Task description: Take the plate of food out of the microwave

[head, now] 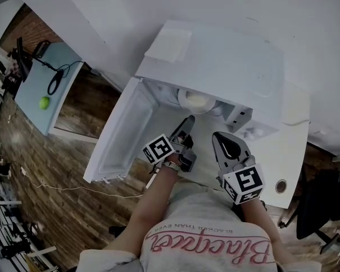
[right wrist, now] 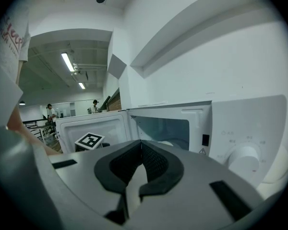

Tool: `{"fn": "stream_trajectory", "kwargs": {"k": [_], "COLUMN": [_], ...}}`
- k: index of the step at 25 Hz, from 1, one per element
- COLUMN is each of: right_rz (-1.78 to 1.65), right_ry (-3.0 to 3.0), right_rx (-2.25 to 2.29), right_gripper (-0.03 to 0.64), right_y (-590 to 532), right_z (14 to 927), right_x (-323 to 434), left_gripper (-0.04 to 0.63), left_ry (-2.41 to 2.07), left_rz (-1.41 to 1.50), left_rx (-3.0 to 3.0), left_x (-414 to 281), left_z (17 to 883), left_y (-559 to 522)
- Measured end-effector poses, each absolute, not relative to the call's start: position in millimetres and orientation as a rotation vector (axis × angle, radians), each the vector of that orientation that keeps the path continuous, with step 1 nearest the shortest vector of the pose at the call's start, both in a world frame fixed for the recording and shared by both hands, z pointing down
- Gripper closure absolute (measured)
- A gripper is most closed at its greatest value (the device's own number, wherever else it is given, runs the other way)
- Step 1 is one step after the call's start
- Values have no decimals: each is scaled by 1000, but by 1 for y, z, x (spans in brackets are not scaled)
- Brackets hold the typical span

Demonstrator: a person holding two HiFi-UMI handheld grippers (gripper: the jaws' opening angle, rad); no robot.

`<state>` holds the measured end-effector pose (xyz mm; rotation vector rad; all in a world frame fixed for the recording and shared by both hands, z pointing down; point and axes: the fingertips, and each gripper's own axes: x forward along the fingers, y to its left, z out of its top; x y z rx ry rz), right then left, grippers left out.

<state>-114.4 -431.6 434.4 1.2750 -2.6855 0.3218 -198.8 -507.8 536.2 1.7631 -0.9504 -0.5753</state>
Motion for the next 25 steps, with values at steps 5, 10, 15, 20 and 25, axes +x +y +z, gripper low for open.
{"fn": "stream_trajectory", "kwargs": {"k": [5, 10, 15, 20, 25], "right_rz": [341, 347, 355, 365, 375], "right_ry": [-2686, -2682, -2673, -2664, -2659], "right_rx": [1273, 1252, 1251, 1246, 1248], "right_gripper": [606, 606, 606, 606, 606], "right_y": [-432, -432, -437, -439, -442], "right_z": [437, 442, 446, 450, 454], "right_x": [-114, -115, -112, -110, -108], "left_gripper": [414, 414, 414, 414, 414], "left_ry": [-946, -951, -963, -983, -1007], "left_rz": [-559, -577, -607, -627, -599], "left_rx": [1732, 1680, 1632, 1597, 1533], "left_x": [-194, -193, -194, -196, -196], "left_z": [548, 560, 567, 571, 577], "left_y": [-516, -527, -538, -547, -551]}}
